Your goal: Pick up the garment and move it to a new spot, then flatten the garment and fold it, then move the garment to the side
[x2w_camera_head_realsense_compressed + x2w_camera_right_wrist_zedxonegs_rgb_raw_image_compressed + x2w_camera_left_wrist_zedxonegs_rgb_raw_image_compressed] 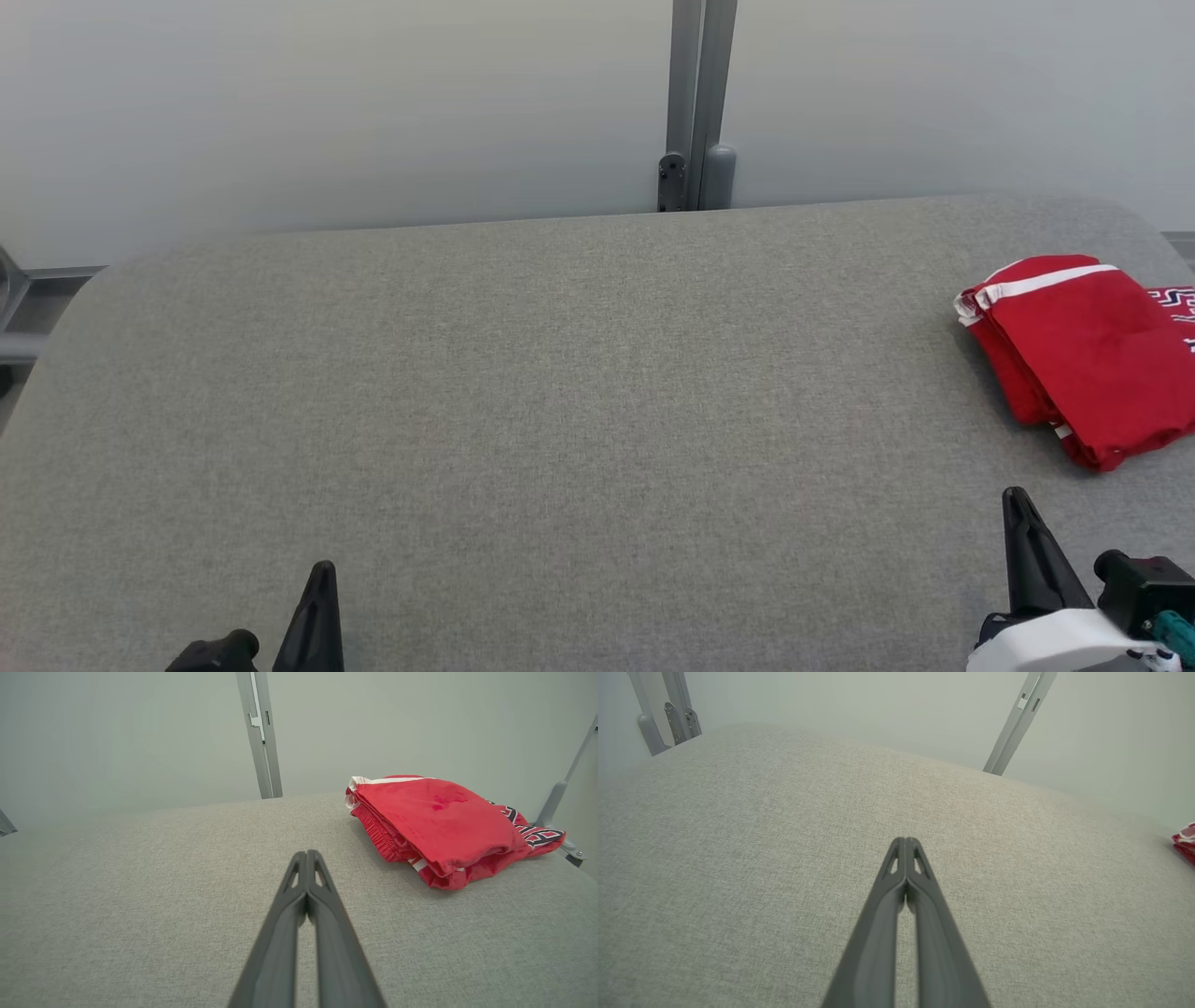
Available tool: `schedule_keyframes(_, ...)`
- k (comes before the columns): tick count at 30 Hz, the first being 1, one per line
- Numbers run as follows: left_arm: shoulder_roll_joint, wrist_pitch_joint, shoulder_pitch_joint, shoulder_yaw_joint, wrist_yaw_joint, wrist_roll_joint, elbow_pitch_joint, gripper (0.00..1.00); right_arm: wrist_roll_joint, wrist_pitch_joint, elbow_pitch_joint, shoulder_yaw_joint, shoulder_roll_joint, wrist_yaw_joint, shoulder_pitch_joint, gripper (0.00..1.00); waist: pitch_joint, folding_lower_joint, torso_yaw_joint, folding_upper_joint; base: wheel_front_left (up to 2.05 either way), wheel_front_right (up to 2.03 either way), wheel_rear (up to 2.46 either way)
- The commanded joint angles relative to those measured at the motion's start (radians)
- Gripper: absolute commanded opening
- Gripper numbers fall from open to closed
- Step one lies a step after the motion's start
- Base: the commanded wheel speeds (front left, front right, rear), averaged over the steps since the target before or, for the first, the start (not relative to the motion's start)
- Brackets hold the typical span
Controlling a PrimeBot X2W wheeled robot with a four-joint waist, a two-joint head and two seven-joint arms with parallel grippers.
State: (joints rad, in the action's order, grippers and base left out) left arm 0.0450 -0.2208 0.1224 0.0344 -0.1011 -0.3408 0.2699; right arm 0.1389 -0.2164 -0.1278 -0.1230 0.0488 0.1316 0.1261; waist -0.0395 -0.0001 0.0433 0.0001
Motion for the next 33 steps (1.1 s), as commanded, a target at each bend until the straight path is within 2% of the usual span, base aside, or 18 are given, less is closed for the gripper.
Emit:
schedule_keyframes(1,0.002,0.009,-0.03,-0.009,-0.003,-0.05,-0.015,0.0,0.056,0.009,0.01,-0.003,0.006,0.0,-0.032,0.0,0.001,0.0001,-0.001,-0.0001,0.0,0.0,0.0)
schedule_keyframes(19,0.003,0.086,-0.08,-0.042,-0.01,-0.343,-0.02,0.0,0.396,0.082,-0.015,0.004,0.006,0.0,-0.078,0.0,0.007,0.0001,-0.007,-0.0001,0.0,0.0,0.0)
schedule_keyframes(33,0.004,0.136,-0.113,-0.063,-0.014,-0.531,-0.022,0.0,0.613,0.132,-0.035,0.005,0.005,0.0,-0.112,0.0,0.012,0.0001,-0.012,-0.0001,0.0,0.0,0.0)
